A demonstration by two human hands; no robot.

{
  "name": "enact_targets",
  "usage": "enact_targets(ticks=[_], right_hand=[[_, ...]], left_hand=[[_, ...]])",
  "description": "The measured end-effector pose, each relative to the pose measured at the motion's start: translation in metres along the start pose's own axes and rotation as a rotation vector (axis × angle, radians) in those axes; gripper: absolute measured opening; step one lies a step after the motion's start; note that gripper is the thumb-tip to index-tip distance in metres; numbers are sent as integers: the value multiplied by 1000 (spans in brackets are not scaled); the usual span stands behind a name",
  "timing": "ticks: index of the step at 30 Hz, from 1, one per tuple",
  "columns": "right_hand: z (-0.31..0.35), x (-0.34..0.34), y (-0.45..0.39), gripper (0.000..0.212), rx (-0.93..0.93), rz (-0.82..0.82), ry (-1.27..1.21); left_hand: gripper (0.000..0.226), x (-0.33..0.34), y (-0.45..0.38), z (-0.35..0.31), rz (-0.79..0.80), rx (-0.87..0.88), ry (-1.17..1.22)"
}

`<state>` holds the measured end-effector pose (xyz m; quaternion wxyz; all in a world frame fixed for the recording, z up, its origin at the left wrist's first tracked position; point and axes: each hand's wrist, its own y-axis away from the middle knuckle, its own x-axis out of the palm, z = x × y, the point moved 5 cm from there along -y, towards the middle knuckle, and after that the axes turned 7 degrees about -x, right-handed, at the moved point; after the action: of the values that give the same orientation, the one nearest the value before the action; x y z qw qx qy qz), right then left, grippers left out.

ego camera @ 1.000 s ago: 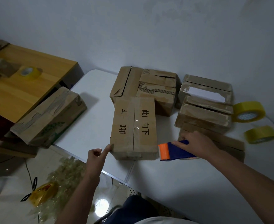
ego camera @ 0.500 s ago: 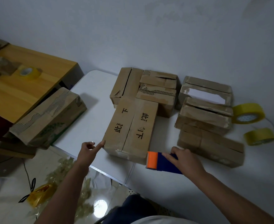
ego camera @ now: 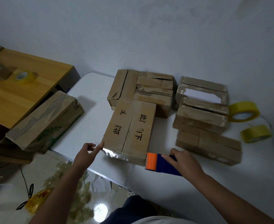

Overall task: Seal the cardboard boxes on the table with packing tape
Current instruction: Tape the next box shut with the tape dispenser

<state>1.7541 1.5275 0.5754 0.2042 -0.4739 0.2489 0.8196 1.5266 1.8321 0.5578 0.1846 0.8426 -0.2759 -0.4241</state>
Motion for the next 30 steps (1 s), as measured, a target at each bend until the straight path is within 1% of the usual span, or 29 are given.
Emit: enact_targets(ticks=[3, 4, 5, 6, 7, 8, 9, 10, 11, 12, 13, 14, 17, 19, 23, 27, 30], right_hand=[[0, 1, 0, 44, 6, -4, 7], [-1, 1, 0, 44, 8, -7, 9], [-2, 2, 0, 45, 11, -8, 10], [-3, 2, 0, 45, 15, -5, 9], [-4, 2, 1, 45, 19, 1, 7], [-5, 2, 1, 45, 23, 5, 4], [-6, 2, 1, 44, 26, 6, 1], [-6, 2, 2, 44, 27, 7, -1], [-6, 3, 2, 43, 29, 9, -3], [-6, 3, 3, 42, 32, 11, -8], [-6, 2, 3, 41, 36, 16, -13], [-6, 2, 4, 42, 40, 20, -18], [-8, 1, 4, 45, 45, 14, -44], [-8, 1, 5, 48, 39, 13, -47], [-9, -6, 10, 59, 3, -23, -44], [-11, -13, 14, 44, -48, -4, -17], [-13, -16, 14, 45, -72, -8, -20]], left_hand=[[92, 0, 2, -4, -1, -11, -110], [101, -1, 4, -6, -16, -16, -147], [105, -2, 5, -10, -65, 16, -214], [103, -1, 8, -16, -150, 96, -312], [94, 2, 14, -25, -254, 228, -409], [80, 9, 23, -37, -334, 401, -480], [69, 21, 33, -51, -354, 594, -508], [63, 38, 43, -64, -303, 770, -534], [61, 58, 50, -76, -198, 907, -577], [59, 78, 54, -82, -82, 990, -646], [58, 96, 54, -85, 5, 1033, -732], [57, 108, 51, -87, 39, 1060, -805], [58, 119, 38, -82, 3, 1052, -946], [58, 118, 34, -78, -20, 1047, -972], [59, 119, 35, -79, -6, 1020, -988], [61, 117, 37, -80, 17, 1014, -991], [61, 116, 38, -82, 5, 1022, -980]])
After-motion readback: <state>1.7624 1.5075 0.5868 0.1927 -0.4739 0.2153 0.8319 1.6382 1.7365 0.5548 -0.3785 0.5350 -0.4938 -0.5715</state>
